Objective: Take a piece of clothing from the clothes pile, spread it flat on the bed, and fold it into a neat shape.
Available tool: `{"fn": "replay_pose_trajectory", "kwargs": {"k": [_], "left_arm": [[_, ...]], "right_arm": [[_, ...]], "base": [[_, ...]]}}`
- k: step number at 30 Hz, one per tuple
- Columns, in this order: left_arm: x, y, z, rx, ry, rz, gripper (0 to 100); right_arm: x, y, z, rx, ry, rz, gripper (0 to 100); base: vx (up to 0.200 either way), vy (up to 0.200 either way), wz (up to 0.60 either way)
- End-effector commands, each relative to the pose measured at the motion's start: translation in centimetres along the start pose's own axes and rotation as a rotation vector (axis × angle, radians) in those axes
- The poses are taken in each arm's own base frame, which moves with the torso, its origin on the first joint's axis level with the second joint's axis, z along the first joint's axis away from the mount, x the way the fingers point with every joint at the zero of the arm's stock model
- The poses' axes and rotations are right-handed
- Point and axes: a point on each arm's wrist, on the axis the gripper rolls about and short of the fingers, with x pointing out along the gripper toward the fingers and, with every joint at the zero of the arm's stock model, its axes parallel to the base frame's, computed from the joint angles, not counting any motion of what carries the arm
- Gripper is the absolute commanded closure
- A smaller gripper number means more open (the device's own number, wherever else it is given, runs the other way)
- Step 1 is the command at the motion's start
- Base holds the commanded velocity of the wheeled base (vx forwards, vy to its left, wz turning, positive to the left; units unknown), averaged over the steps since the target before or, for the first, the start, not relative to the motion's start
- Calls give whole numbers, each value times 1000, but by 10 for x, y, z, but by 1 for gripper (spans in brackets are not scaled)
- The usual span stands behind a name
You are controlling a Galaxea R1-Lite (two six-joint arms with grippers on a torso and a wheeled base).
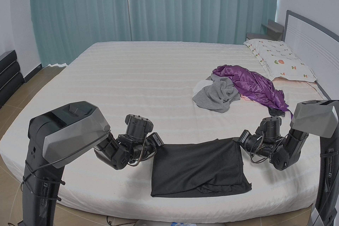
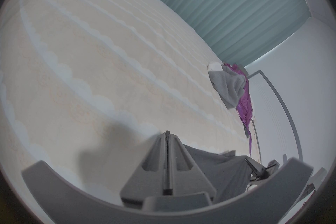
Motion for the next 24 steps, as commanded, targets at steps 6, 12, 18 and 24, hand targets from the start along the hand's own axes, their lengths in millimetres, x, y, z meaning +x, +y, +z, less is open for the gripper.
{"fn": "replay_pose_trajectory", "kwargs": {"k": [6,12,18,24], "left_arm": [[-1,5,5,-14,-56,45,100],[0,7,3,-17,-48,51,100],[0,8,3,-17,-46,53,100],[0,8,2,-17,-42,51,100]], "right_arm": [[11,-5,-7,-16,-6,16,100],[16,-4,-5,-17,-17,33,0],[-10,1,-1,-27,-54,76,0],[-58,-10,-17,-141,76,111,0]], "base": [[0,0,0],[0,0,0],[0,0,0],[0,0,0]]}}
